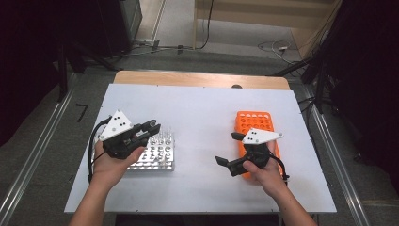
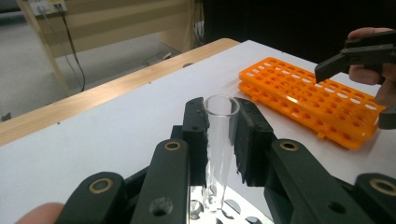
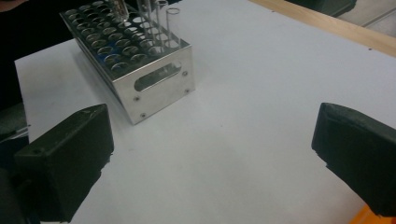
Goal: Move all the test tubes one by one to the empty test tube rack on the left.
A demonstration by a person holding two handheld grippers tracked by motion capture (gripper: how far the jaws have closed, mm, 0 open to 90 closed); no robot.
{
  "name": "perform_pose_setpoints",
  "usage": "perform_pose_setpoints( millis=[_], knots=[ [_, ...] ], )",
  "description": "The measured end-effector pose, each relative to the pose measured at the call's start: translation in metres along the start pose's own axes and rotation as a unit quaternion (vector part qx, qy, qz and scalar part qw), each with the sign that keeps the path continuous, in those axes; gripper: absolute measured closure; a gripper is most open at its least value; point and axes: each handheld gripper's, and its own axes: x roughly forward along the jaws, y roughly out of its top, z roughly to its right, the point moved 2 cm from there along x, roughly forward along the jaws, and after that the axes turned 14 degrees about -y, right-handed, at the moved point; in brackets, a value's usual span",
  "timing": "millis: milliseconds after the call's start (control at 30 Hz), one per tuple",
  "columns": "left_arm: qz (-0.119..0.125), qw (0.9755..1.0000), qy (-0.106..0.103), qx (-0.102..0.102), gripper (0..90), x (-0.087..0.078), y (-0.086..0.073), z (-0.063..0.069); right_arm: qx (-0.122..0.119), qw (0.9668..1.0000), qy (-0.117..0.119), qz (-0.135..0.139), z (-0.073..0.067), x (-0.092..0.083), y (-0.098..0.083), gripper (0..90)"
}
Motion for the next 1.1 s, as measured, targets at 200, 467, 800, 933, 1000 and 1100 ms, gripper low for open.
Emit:
perform_pose_setpoints(
  millis=[200,467,800,933,1000,1100],
  knots=[
    [0.004,0.9998,0.02,-0.006,75.4,-0.011,-0.001,-0.011,0.007,0.9999,-0.011,0.001,0.01,-0.003,-0.003,0.0],
    [0.006,0.9988,0.045,-0.017,75.4,-0.021,-0.008,-0.025,0.017,0.9996,-0.024,0.0,0.025,-0.006,-0.007,0.0],
    [0.016,0.9966,0.075,-0.03,75.4,-0.034,-0.013,-0.04,0.032,0.9987,-0.04,0.002,0.041,-0.012,-0.013,0.0],
    [0.02,0.9958,0.082,-0.036,75.4,-0.038,-0.015,-0.045,0.035,0.9985,-0.043,0.001,0.044,-0.014,-0.014,0.0],
    [0.02,0.9954,0.085,-0.04,75.4,-0.038,-0.016,-0.047,0.037,0.9983,-0.044,0.002,0.045,-0.014,-0.014,0.0],
    [0.02,0.9946,0.091,-0.045,75.5,-0.037,-0.019,-0.051,0.037,0.9983,-0.044,0.002,0.045,-0.014,-0.014,0.0]
  ],
)
